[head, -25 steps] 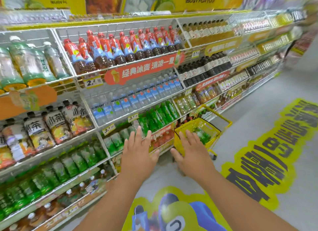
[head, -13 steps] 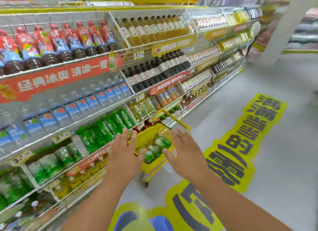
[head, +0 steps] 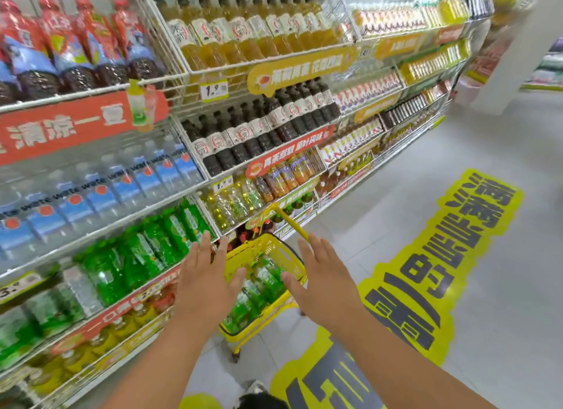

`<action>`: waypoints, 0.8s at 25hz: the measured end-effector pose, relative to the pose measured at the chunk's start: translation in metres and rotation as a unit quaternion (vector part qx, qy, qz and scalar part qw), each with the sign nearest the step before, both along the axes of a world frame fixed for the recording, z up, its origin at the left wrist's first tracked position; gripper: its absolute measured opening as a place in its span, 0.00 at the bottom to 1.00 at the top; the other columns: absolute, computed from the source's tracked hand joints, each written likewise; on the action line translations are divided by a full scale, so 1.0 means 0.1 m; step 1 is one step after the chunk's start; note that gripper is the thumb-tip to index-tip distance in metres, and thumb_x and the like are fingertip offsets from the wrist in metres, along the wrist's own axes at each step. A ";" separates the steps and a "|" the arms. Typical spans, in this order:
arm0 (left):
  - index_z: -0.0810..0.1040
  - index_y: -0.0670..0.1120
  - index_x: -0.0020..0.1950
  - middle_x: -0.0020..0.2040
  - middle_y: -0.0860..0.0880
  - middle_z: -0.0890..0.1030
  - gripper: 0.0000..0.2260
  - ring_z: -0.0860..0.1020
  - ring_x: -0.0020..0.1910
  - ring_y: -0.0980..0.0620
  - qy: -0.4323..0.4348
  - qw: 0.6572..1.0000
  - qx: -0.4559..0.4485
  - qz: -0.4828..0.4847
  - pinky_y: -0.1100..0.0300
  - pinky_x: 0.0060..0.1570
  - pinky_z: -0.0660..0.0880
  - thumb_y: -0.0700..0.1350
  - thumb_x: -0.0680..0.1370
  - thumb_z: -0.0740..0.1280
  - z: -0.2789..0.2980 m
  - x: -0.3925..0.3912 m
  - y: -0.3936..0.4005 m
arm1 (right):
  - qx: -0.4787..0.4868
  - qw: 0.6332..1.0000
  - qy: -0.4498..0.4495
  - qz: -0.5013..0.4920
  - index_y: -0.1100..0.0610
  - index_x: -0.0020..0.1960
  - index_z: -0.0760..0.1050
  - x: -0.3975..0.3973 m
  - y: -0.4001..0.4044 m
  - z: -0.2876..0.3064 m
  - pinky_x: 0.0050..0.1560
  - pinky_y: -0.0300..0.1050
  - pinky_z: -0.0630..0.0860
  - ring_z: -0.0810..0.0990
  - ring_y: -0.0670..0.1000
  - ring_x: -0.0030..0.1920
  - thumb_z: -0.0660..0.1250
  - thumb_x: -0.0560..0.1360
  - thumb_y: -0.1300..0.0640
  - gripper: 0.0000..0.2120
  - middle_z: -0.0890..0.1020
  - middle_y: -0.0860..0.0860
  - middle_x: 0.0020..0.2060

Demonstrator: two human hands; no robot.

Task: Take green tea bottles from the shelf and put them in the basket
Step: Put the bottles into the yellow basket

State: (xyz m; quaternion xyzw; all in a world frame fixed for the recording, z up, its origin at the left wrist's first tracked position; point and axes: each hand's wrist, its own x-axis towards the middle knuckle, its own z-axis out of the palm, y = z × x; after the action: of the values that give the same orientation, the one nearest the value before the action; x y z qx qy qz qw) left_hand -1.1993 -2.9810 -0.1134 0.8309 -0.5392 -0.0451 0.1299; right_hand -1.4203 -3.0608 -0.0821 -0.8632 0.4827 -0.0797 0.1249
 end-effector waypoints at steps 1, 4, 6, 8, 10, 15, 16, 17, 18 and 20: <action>0.52 0.52 0.83 0.83 0.43 0.46 0.35 0.48 0.82 0.41 0.006 1.000 0.003 0.006 0.46 0.80 0.49 0.65 0.81 0.56 -0.05 0.10 -0.19 | 0.005 1.000 0.012 0.010 0.51 0.83 0.47 0.07 -0.21 -0.03 0.81 0.50 0.47 0.44 0.54 0.82 0.39 0.74 0.28 0.44 0.47 0.51 0.83; 0.53 0.51 0.83 0.83 0.43 0.46 0.35 0.48 0.82 0.41 0.010 1.000 0.014 0.025 0.44 0.79 0.51 0.65 0.81 0.56 -0.16 0.35 -0.72 | 0.020 0.999 0.035 0.024 0.51 0.83 0.46 0.31 -0.77 -0.08 0.81 0.50 0.46 0.42 0.53 0.82 0.38 0.73 0.29 0.44 0.45 0.50 0.83; 0.49 0.52 0.84 0.83 0.44 0.44 0.34 0.46 0.82 0.41 0.001 0.999 0.022 0.039 0.44 0.79 0.49 0.65 0.81 0.54 -0.19 0.45 -1.02 | 0.012 0.998 0.037 0.044 0.52 0.84 0.45 0.50 -1.11 -0.14 0.81 0.51 0.48 0.44 0.54 0.82 0.39 0.74 0.29 0.44 0.46 0.52 0.83; 0.48 0.53 0.84 0.83 0.44 0.43 0.34 0.46 0.82 0.41 0.006 0.998 0.018 0.061 0.44 0.79 0.49 0.64 0.82 0.54 -0.19 0.48 -1.25 | 0.000 0.997 0.030 0.069 0.54 0.84 0.48 0.68 -1.40 -0.22 0.81 0.54 0.53 0.48 0.56 0.82 0.43 0.76 0.30 0.43 0.49 0.54 0.83; 0.48 0.53 0.83 0.83 0.45 0.42 0.34 0.45 0.82 0.41 0.008 0.997 0.014 0.081 0.44 0.80 0.48 0.64 0.82 0.55 -0.23 0.48 -1.43 | 0.001 0.995 0.024 0.097 0.54 0.84 0.50 0.83 -1.66 -0.33 0.80 0.56 0.56 0.50 0.57 0.82 0.46 0.77 0.30 0.42 0.50 0.54 0.83; 0.58 0.50 0.82 0.82 0.41 0.55 0.35 0.56 0.80 0.37 0.006 0.985 0.029 0.170 0.40 0.77 0.59 0.64 0.79 0.57 -0.49 0.53 -1.79 | 0.026 0.983 0.029 0.182 0.53 0.84 0.50 1.15 -2.41 -0.68 0.79 0.58 0.58 0.50 0.57 0.82 0.47 0.77 0.30 0.42 0.50 0.53 0.83; 0.58 0.50 0.82 0.82 0.41 0.55 0.35 0.57 0.80 0.37 -0.003 0.981 0.040 0.187 0.39 0.76 0.60 0.64 0.79 0.56 -0.58 0.54 -1.84 | 0.029 0.979 0.028 0.202 0.52 0.84 0.48 1.21 -2.56 -0.77 0.79 0.58 0.58 0.49 0.56 0.82 0.50 0.79 0.32 0.40 0.50 0.53 0.83; 0.58 0.50 0.82 0.82 0.41 0.55 0.35 0.57 0.80 0.37 -0.006 0.977 0.051 0.207 0.39 0.76 0.60 0.64 0.79 0.55 -0.65 0.54 -1.89 | 0.043 0.973 0.032 0.223 0.51 0.84 0.45 1.24 -2.69 -0.86 0.80 0.57 0.56 0.47 0.56 0.82 0.53 0.80 0.33 0.40 0.48 0.52 0.83; 0.57 0.51 0.82 0.83 0.41 0.54 0.35 0.56 0.80 0.37 -0.002 0.971 0.058 0.231 0.39 0.76 0.59 0.65 0.79 0.54 -0.74 0.52 -1.93 | 0.063 0.967 0.036 0.243 0.50 0.84 0.41 1.25 -2.84 -0.97 0.80 0.55 0.54 0.45 0.55 0.82 0.54 0.80 0.33 0.40 0.45 0.51 0.83; 0.57 0.52 0.82 0.83 0.42 0.53 0.35 0.55 0.80 0.38 0.002 0.961 0.049 0.271 0.39 0.77 0.58 0.65 0.78 0.53 -0.93 0.51 -1.99 | 0.070 0.959 0.028 0.272 0.48 0.83 0.37 1.26 -3.08 -1.20 0.81 0.52 0.53 0.44 0.54 0.82 0.54 0.80 0.33 0.41 0.44 0.50 0.83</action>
State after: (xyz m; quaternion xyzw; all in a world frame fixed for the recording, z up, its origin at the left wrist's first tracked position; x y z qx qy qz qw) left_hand -1.1485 -3.1798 -0.2069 0.9510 -0.2910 -0.0365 0.0976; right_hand -1.2946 -3.3692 -0.2025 -0.9529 0.2369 0.0153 0.1889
